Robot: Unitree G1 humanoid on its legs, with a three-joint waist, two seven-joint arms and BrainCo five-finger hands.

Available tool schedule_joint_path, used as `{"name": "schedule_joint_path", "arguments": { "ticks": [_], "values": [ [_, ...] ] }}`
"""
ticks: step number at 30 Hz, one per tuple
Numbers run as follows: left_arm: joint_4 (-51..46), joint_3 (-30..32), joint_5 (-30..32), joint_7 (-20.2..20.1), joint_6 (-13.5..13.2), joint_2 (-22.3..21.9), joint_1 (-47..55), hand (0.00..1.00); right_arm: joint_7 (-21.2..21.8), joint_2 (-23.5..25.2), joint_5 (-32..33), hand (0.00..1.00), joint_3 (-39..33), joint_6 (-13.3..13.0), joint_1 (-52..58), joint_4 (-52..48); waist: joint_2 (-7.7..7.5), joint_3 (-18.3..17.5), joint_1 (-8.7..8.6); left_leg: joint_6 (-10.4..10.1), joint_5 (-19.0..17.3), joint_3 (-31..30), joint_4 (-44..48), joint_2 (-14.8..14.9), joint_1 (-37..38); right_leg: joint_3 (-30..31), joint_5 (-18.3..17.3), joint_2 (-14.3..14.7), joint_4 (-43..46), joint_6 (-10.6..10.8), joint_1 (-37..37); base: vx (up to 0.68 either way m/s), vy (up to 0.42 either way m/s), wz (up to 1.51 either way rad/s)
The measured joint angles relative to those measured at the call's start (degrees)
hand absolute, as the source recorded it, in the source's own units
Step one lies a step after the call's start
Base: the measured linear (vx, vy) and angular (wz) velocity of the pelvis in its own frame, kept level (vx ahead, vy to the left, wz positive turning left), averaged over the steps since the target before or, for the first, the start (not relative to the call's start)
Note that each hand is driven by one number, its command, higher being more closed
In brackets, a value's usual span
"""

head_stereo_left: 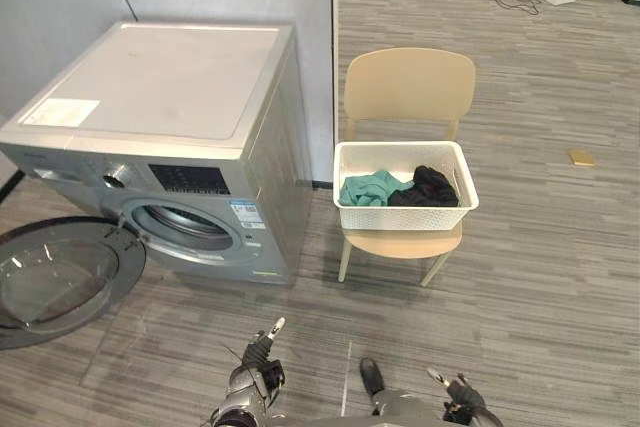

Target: Pick up the laundry basket with both hands and put the clothes into the washing machine.

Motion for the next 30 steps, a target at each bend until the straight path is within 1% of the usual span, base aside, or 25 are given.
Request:
{"name": "schedule_joint_path", "arguments": {
  "ticks": [2,4,5,6,7,8,9,11,12,13,14,15,16,17,18,19,20,21,22,23,24,25,26,27,30],
  "values": [
    [0.09,0.29,-0.24,-0.17,0.01,-0.04,1.12,0.0,0.15,-0.17,-0.82,0.0,-2.08,0.45,0.08,0.49,0.34,-0.24,0.06,-0.45,-0.43,-0.99,-0.71,0.43,0.44,-1.41,-0.32,0.11,-0.16,-0.12,0.44,0.0,-0.035,0.17],
    [0.11,4.49,-0.22,-0.22,0.05,-0.35,2.12,0.0,0.62,-0.06,-1.56,0.0,-5.27,0.85,-0.34,2.78,0.05,-0.75,0.41,-0.75,-0.62,-3.12,-2.25,0.87,0.69,-3.18,-0.01,0.14,-3.11,-0.16,2.61,0.06,-0.014,0.21],
    [0.12,5.66,-0.22,-0.22,0.05,-0.5,2.97,0.0,0.88,0.03,-1.5,0.0,-6.52,0.91,-0.83,3.67,0.05,-1.08,0.33,-0.76,-0.61,-3.91,-2.74,0.93,0.83,-4.11,0.77,0.06,-4.03,-0.65,3.43,0.1,0.003,0.3],
    [0.27,7.19,-0.23,-0.21,0.13,-0.39,4.41,0.0,1.14,0.07,-1.52,0.0,-7.35,1.1,-1.33,4.93,-0.48,-1.02,0.14,-1.14,-0.42,-4.53,-2.65,1.9,1.01,-5.86,0.93,0.29,-4.03,-0.77,4.47,0.14,-0.005,0.35],
    [0.31,7.46,-0.23,-0.22,0.22,-0.29,4.88,0.0,1.16,0.06,-1.47,0.0,-7.52,1.16,-1.36,5.16,-0.52,-1.06,0.07,-1.17,-0.28,-5.05,-2.64,2.33,1.3,-6.52,0.62,0.54,-3.96,-1.0,5.07,0.1,-0.011,0.4],
    [0.31,7.73,-0.23,-0.23,0.34,-0.22,5.19,0.0,1.17,0.02,-1.5,0.0,-7.41,1.15,-1.33,5.13,-0.35,-1.04,0.01,-1.59,-0.1,-5.33,-2.49,2.92,1.65,-7.38,0.09,0.79,-3.71,-1.36,5.54,0.2,-0.023,0.41],
    [0.31,8.06,-0.23,-0.21,0.55,0.19,5.52,0.0,1.16,-0.04,-1.48,0.0,-7.44,1.0,-1.19,5.55,-0.34,-1.16,0.05,-2.59,0.35,-6.14,-1.44,3.84,2.32,-8.63,-0.78,1.4,-2.97,-1.98,6.35,0.21,-0.016,0.49],
    [0.38,6.56,0.0,-0.03,0.58,1.6,6.03,0.0,1.14,0.14,-1.45,0.0,-5.79,0.92,-2.02,6.31,-1.22,-1.26,0.21,-2.66,0.62,-9.42,4.62,4.37,0.46,-9.0,-2.46,1.49,-1.27,-2.76,7.11,0.16,-0.036,0.29],
    [0.3,5.68,0.11,-0.01,0.58,2.11,6.28,0.0,1.14,0.0,-1.45,0.0,-4.28,0.62,-2.43,5.98,-1.63,-1.28,0.22,-2.28,0.7,-10.8,9.78,4.85,-1.29,-8.92,-3.36,1.29,-0.44,-3.2,7.86,0.14,-0.131,-0.02],
    [0.23,4.73,0.23,0.04,0.57,2.64,6.05,0.0,1.11,-0.28,-1.47,0.0,-1.68,0.44,-2.55,4.62,-2.16,-1.18,0.31,0.17,2.02,-13.13,17.89,4.87,-4.54,-8.33,-4.86,0.63,1.48,-3.54,8.08,0.16,-0.154,-0.14],
    [0.14,3.03,0.3,0.02,0.44,3.34,5.82,0.0,1.09,-0.74,-1.46,0.0,0.68,-0.11,-2.64,2.76,-3.12,-0.97,0.58,3.5,3.95,-15.82,25.4,4.18,-8.29,-7.26,-6.19,-0.17,3.3,-3.75,8.3,0.16,-0.117,-0.27],
    [0.17,2.5,0.52,0.06,0.36,3.39,5.88,0.0,0.95,-0.82,-1.47,0.0,1.73,-0.48,-2.69,1.87,-3.05,-0.68,0.91,3.66,3.24,-17.73,27.33,3.0,-9.34,-6.48,-6.74,-0.45,4.0,-3.89,8.22,0.1,-0.014,-0.55],
    [0.23,0.8,0.78,0.14,0.04,2.97,6.13,0.0,0.84,-2.11,-1.48,0.0,2.86,-1.25,-3.43,1.23,-1.78,-0.51,1.76,2.91,0.44,-21.99,26.95,-1.11,-10.29,-4.72,-7.49,-0.92,4.69,-3.77,8.12,0.09,0.048,-0.76],
    [0.2,-1.14,1.19,0.14,-0.24,2.75,6.54,0.0,0.84,-3.17,-1.49,0.0,3.49,-1.26,-4.3,1.21,-0.64,-0.59,1.99,2.54,-1.21,-25.7,22.74,-5.29,-10.68,-3.05,-7.58,-1.09,4.36,-3.72,8.12,0.07,0.083,-0.76],
    [0.17,-1.8,1.29,0.14,-0.43,2.79,6.81,0.0,0.86,-3.46,-1.49,0.0,4.18,-1.26,-4.65,0.98,-0.34,-0.64,1.94,2.5,-1.33,-26.49,19.38,-6.68,-10.61,-2.47,-7.63,-1.12,4.01,-3.76,8.19,0.07,0.101,-0.51],
    [0.22,-3.18,1.5,0.14,-0.52,3.06,6.98,0.0,0.9,-3.51,-1.54,0.0,5.27,-1.27,-4.45,0.1,0.0,-0.53,1.65,2.49,-1.01,-26.33,11.68,-8.21,-10.06,-2.23,-7.56,-1.0,3.59,-3.46,8.5,0.09,0.104,-0.19],
    [0.19,-3.42,1.69,0.1,-0.63,2.99,6.97,0.0,0.84,-3.39,-1.69,0.0,5.96,-1.22,-3.9,-0.47,0.25,-0.46,1.69,1.91,-0.13,-26.14,4.69,-8.67,-9.82,-2.39,-7.79,-0.51,3.78,-2.85,8.54,0.09,0.109,-0.11],
    [0.18,-3.33,1.7,0.08,-0.65,3.03,6.99,0.0,0.82,-3.38,-1.98,0.0,6.32,-1.19,-3.89,-0.56,0.19,-0.41,1.85,3.33,2.49,-26.16,3.83,-8.72,-9.65,-2.14,-8.21,-0.29,4.37,-2.53,8.21,0.1,0.115,-0.1],
    [0.18,-2.99,1.72,0.1,-0.66,3.34,6.94,0.0,0.83,-2.93,-2.24,0.0,6.48,-1.17,-4.04,-0.82,-0.11,-0.55,1.97,3.81,2.84,-25.99,2.54,-9.43,-8.7,-1.46,-8.72,-0.68,5.13,-2.08,7.82,0.09,0.095,-0.11],
    [0.25,-2.82,1.77,0.05,-0.65,3.34,6.96,0.0,0.84,-2.53,-2.82,0.0,7.2,-1.22,-4.15,-1.34,-0.77,-0.3,1.8,3.99,2.32,-25.76,2.31,-9.98,-8.57,-0.87,-9.14,-1.02,4.98,-1.44,7.87,0.12,0.128,-0.19],
    [0.29,-2.83,1.82,0.0,-0.67,3.53,6.97,0.0,0.84,-2.47,-3.42,0.0,7.95,-1.21,-4.39,-1.34,-1.04,-0.12,1.91,4.59,1.93,-24.53,2.09,-10.1,-8.32,-0.06,-9.29,-1.22,4.99,-1.21,7.98,0.13,0.135,-0.4],
    [0.42,-2.8,1.9,-0.02,-0.62,3.53,7.61,0.0,0.85,-2.46,-3.9,0.0,9.15,-1.22,-4.8,-1.36,-1.09,-0.09,2.74,5.06,2.03,-22.8,0.93,-10.41,-7.4,1.25,-9.29,-1.56,4.97,-0.99,8.0,0.14,0.139,-0.52],
    [0.44,-2.78,1.93,-0.03,-0.6,3.45,7.99,0.0,0.86,-2.4,-3.94,0.0,9.61,-1.21,-4.87,-1.52,-1.04,-0.05,3.09,5.25,2.16,-22.07,0.35,-10.64,-6.82,1.92,-9.32,-1.72,4.79,-0.89,8.09,0.18,0.149,-0.59],
    [0.85,-2.82,2.38,-0.02,-0.6,3.34,8.32,0.0,1.05,-2.12,-3.96,0.0,10.06,-1.21,-4.37,-1.78,-0.79,-0.2,3.19,5.83,2.5,-21.27,-1.31,-11.41,-5.32,2.61,-9.33,-2.34,3.44,-0.46,8.9,0.17,0.131,-0.3],
    [1.56,-3.35,2.68,0.0,-0.61,3.87,8.16,0.0,1.17,-1.97,-3.97,0.0,10.12,-1.19,-3.72,-0.44,-0.87,-0.39,3.09,6.16,2.41,-21.23,-3.72,-12.66,-4.0,2.69,-10.21,-3.4,3.02,0.6,9.23,0.15,0.086,-0.06]
  ]
}}
